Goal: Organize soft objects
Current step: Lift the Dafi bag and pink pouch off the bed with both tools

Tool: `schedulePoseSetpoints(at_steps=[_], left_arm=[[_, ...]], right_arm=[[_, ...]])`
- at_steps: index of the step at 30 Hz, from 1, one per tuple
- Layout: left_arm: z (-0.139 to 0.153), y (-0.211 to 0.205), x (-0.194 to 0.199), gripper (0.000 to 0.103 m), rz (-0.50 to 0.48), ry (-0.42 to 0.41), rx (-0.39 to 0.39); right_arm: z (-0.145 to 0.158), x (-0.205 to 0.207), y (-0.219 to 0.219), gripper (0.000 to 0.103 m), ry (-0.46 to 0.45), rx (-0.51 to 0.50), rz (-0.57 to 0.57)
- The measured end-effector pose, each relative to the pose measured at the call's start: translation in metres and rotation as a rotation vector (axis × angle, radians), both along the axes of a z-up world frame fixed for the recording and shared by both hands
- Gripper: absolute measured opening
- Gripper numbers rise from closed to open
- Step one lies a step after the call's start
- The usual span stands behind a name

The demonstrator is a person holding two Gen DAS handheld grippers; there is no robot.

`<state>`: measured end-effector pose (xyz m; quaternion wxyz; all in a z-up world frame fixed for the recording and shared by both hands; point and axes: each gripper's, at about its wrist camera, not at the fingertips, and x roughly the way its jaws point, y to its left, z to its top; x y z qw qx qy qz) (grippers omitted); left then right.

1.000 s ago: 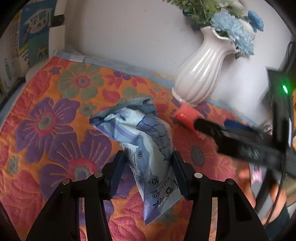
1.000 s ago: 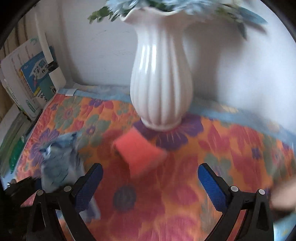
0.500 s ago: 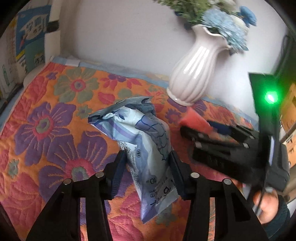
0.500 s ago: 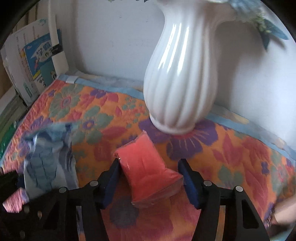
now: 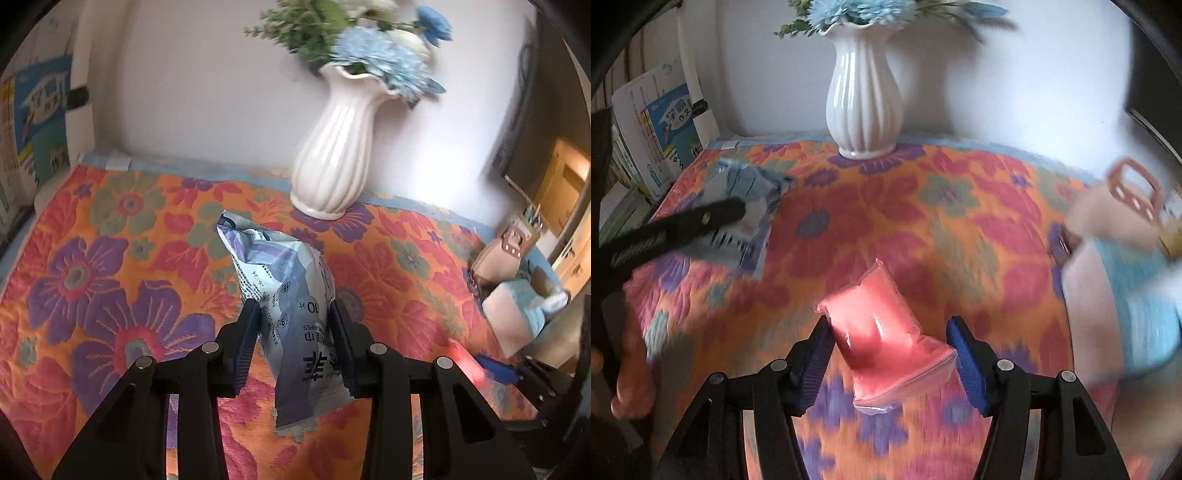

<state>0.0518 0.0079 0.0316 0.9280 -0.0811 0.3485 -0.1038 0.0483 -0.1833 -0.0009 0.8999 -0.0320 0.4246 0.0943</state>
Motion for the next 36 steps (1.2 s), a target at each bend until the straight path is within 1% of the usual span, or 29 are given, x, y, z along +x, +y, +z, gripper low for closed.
schedulePoseSetpoints(at_steps=[2, 3, 5, 6, 7, 9, 11, 12, 15, 16, 17, 18, 19, 20, 22, 24, 28, 36], left_arm=[[0.0, -0.002, -0.002, 0.036, -0.01, -0.001, 0.01], [0.0, -0.002, -0.002, 0.036, -0.017, 0.007, -0.002], [-0.005, 0.002, 0.0, 0.036, -0.043, 0.045, -0.054], [-0.008, 0.004, 0.002, 0.041, -0.045, 0.069, -0.072], [-0.011, 0.007, 0.006, 0.049, -0.026, 0.094, -0.08], [-0.013, 0.014, 0.011, 0.054, 0.006, 0.107, -0.11], [-0.015, 0.019, 0.013, 0.08, 0.036, 0.116, -0.115], [-0.015, 0.02, 0.014, 0.08, 0.043, 0.115, -0.12], [-0.015, 0.02, 0.014, 0.078, 0.04, 0.103, -0.124], [-0.016, 0.019, 0.014, 0.073, 0.033, 0.109, -0.117], [-0.016, 0.015, 0.015, 0.058, 0.006, 0.113, -0.114], [-0.017, 0.013, 0.016, 0.051, -0.011, 0.116, -0.11], [-0.016, 0.009, 0.015, 0.047, -0.029, 0.113, -0.1], [-0.014, 0.006, 0.013, 0.04, -0.033, 0.096, -0.078], [-0.012, 0.0, 0.009, 0.039, -0.048, 0.073, -0.043], [-0.011, -0.004, 0.007, 0.039, -0.047, 0.061, -0.009], [-0.011, -0.009, 0.006, 0.039, -0.053, 0.049, 0.025], [-0.013, -0.007, 0.006, 0.04, -0.053, 0.053, 0.016]], right_arm=[[0.001, -0.012, -0.001, 0.061, -0.007, -0.016, -0.019], [0.003, -0.016, -0.002, 0.061, -0.012, -0.01, -0.022], [0.005, -0.029, -0.006, 0.061, -0.005, 0.014, -0.018], [0.004, -0.032, -0.007, 0.061, 0.003, 0.017, -0.019], [0.001, -0.034, -0.01, 0.061, 0.016, 0.014, -0.025], [-0.005, -0.032, -0.012, 0.062, 0.041, 0.02, -0.038], [-0.002, -0.033, -0.011, 0.067, 0.022, 0.018, -0.043], [-0.003, -0.032, -0.01, 0.068, 0.03, 0.008, -0.043], [-0.004, -0.033, -0.006, 0.068, 0.024, -0.01, -0.024], [-0.003, -0.035, -0.006, 0.068, 0.02, -0.01, -0.022], [-0.003, -0.035, -0.006, 0.068, 0.019, -0.006, -0.022], [-0.003, -0.035, -0.006, 0.067, 0.019, -0.004, -0.022], [-0.003, -0.035, -0.007, 0.064, 0.018, -0.002, -0.024], [-0.002, -0.035, -0.007, 0.057, 0.014, -0.002, -0.026], [-0.001, -0.037, -0.006, 0.054, 0.003, -0.003, -0.018], [0.001, -0.04, 0.0, 0.054, -0.011, -0.023, 0.002], [0.001, -0.043, 0.009, 0.054, -0.025, -0.062, 0.021], [0.0, -0.04, 0.005, 0.054, -0.007, -0.038, 0.021]])
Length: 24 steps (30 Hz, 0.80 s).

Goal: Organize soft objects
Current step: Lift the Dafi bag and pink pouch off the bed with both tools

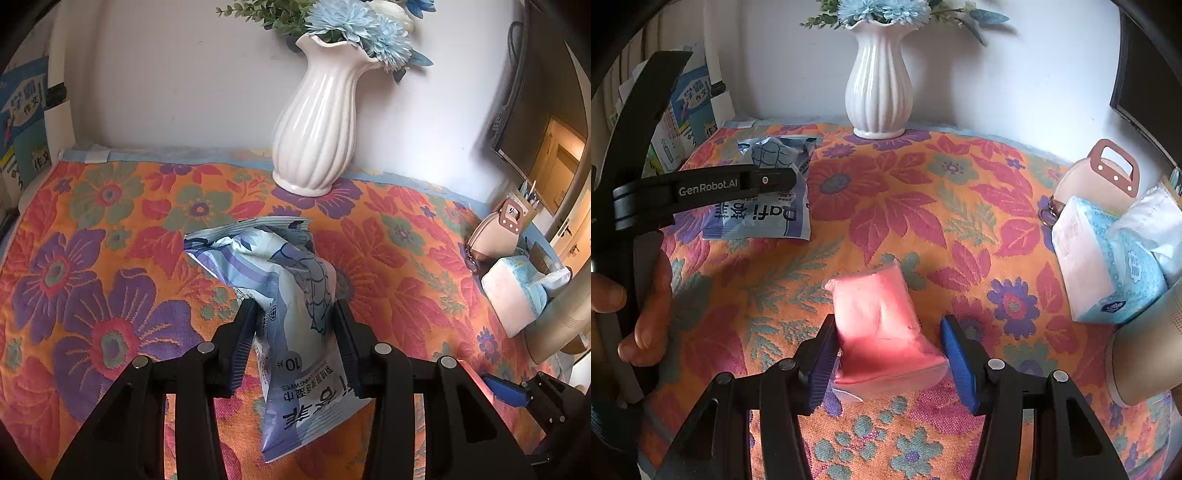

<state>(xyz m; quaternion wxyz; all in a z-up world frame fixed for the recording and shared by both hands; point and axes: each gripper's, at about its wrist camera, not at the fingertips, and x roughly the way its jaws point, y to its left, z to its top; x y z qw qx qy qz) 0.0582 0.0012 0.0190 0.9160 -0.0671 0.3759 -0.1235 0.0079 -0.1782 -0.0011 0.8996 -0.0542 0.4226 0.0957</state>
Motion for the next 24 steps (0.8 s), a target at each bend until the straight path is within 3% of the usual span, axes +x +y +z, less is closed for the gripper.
schedulePoseSetpoints(at_steps=[24], left_arm=[[-0.0013, -0.0018, -0.0002, 0.04, -0.025, -0.01, 0.025]], right_arm=[[0.0016, -0.003, 0.0053, 0.054, -0.016, -0.026, 0.006]])
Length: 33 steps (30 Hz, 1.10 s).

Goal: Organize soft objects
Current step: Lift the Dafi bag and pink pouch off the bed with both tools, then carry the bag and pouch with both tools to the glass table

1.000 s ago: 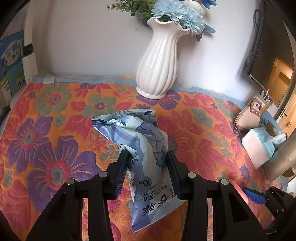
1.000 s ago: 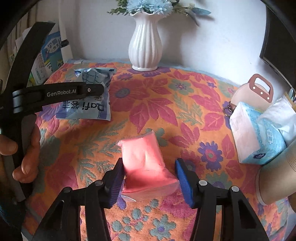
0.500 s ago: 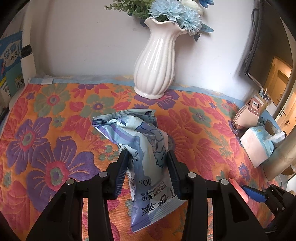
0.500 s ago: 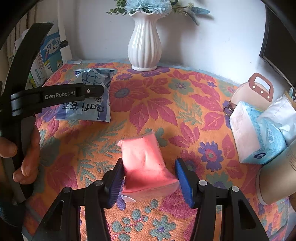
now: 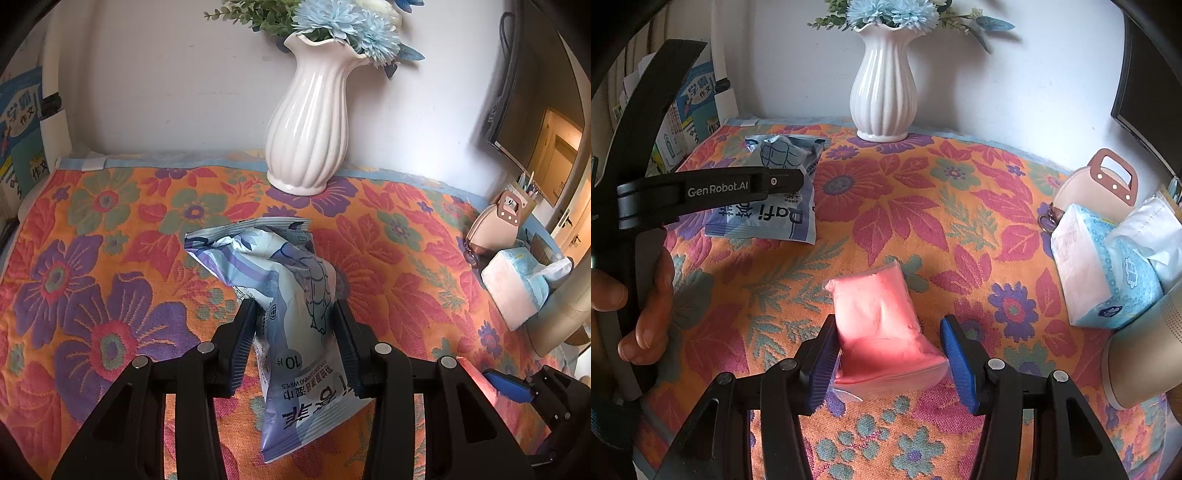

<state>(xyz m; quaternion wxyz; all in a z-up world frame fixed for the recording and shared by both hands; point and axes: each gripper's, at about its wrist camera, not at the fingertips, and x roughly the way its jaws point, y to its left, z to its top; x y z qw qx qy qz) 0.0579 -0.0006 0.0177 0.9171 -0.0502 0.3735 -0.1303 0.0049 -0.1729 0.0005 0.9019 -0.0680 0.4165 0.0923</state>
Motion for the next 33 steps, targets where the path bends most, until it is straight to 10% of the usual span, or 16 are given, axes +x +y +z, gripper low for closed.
schedulePoseSetpoints(at_steps=[15, 33], left_arm=[[0.008, 0.002, -0.018, 0.039, -0.066, -0.021, -0.076], [0.049, -0.137, -0.172, 0.038, -0.556, -0.076, -0.121]], right_arm=[[0.017, -0.014, -0.015, 0.053, -0.096, 0.04, -0.04], [0.075, -0.13, -0.161, 0.053, -0.082, 0.192, -0.173]])
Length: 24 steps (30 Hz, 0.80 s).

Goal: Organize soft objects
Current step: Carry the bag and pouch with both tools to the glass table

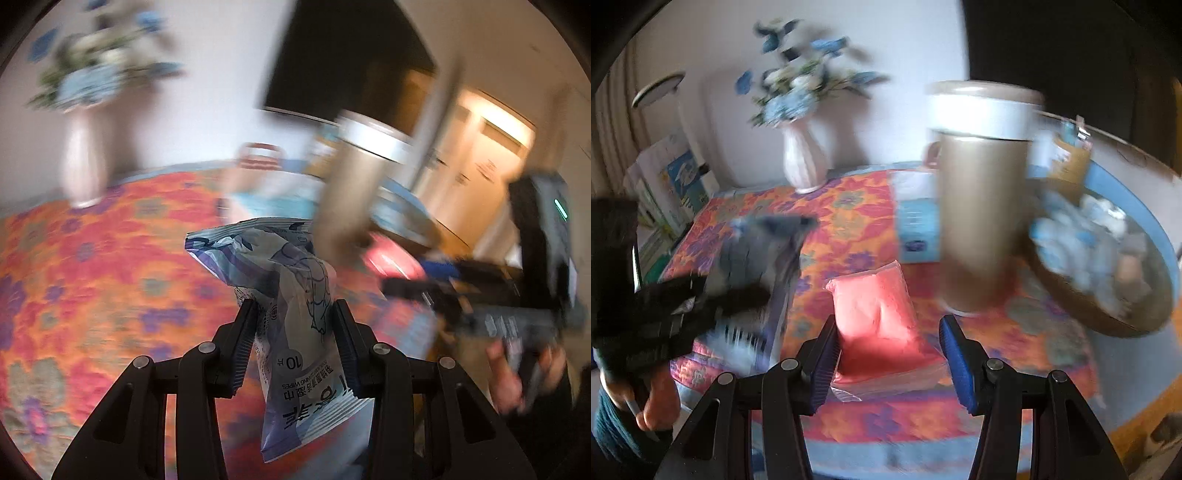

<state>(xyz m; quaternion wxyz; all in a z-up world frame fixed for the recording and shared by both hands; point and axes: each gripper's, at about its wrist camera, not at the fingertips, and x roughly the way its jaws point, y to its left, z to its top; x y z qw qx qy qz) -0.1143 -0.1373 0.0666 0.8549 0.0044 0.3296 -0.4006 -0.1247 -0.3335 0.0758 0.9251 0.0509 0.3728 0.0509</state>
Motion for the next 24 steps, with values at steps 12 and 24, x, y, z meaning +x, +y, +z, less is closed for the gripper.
schedulePoseSetpoints(at_steps=[12, 24], left_arm=[[0.052, -0.146, -0.037, 0.038, -0.24, -0.126, 0.012], [0.081, -0.286, 0.03, 0.039, 0.052, -0.207, 0.093]], right_arm=[[0.032, -0.05, -0.154, 0.053, -0.052, 0.195, -0.271], [0.052, -0.001, -0.289, 0.053, -0.1, 0.371, -0.555]])
